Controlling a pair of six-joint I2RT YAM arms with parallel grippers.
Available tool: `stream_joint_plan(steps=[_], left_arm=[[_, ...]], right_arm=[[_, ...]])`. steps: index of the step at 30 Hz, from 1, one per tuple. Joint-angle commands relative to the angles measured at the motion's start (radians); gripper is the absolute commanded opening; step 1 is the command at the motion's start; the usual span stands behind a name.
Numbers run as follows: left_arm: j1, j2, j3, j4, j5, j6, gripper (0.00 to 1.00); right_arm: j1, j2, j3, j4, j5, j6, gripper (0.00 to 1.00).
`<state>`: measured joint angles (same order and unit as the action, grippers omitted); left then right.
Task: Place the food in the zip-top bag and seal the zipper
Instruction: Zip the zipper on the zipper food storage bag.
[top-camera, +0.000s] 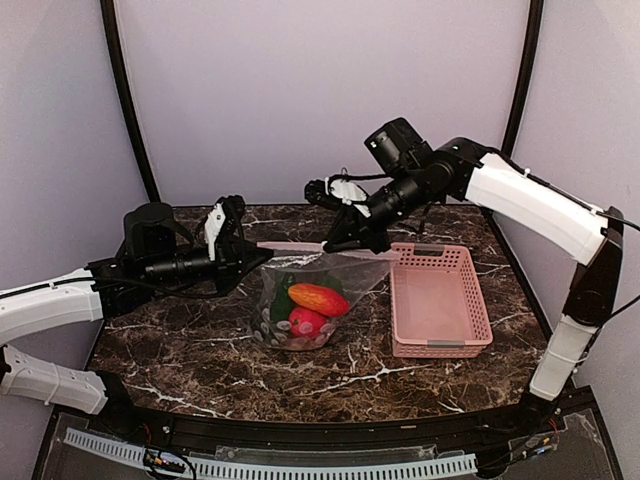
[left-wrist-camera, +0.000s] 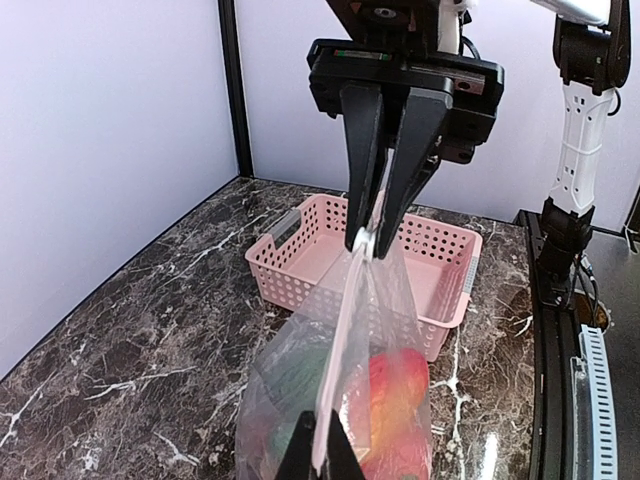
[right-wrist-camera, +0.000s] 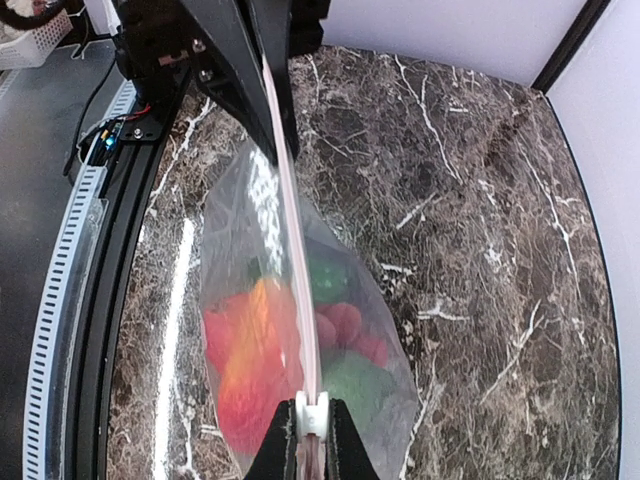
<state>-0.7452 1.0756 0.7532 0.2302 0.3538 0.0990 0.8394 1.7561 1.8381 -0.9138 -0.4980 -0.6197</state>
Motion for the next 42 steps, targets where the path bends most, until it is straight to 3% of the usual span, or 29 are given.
stream_joint_plan(steps=[1, 11, 27, 36, 42], left_arm=[[0.018, -0.022, -0.012, 0.029, -0.034, 0.025, 0.01], [0.024, 0.014, 0.002, 0.051, -0.025, 0.023, 0.01], [0.033, 0.006, 0.003, 0.062, -0.027, 0.010, 0.01], [0.032, -0.004, 0.004, 0.057, -0.051, 0.013, 0.01], [0.077, 0.107, 0.120, 0.103, -0.100, 0.018, 0.01]], right_arm=[[-0.083, -0.090, -0.109, -0.080, 0.090, -0.026, 0.00], [-0.171, -0.194, -0.280, -0.083, 0.128, -0.060, 0.00], [-0.268, -0.257, -0.399, -0.082, 0.138, -0.081, 0.02], [-0.293, -0.246, -0.371, -0.081, 0.089, -0.065, 0.04], [-0.293, -0.139, -0.194, -0.045, 0.066, -0.050, 0.04]])
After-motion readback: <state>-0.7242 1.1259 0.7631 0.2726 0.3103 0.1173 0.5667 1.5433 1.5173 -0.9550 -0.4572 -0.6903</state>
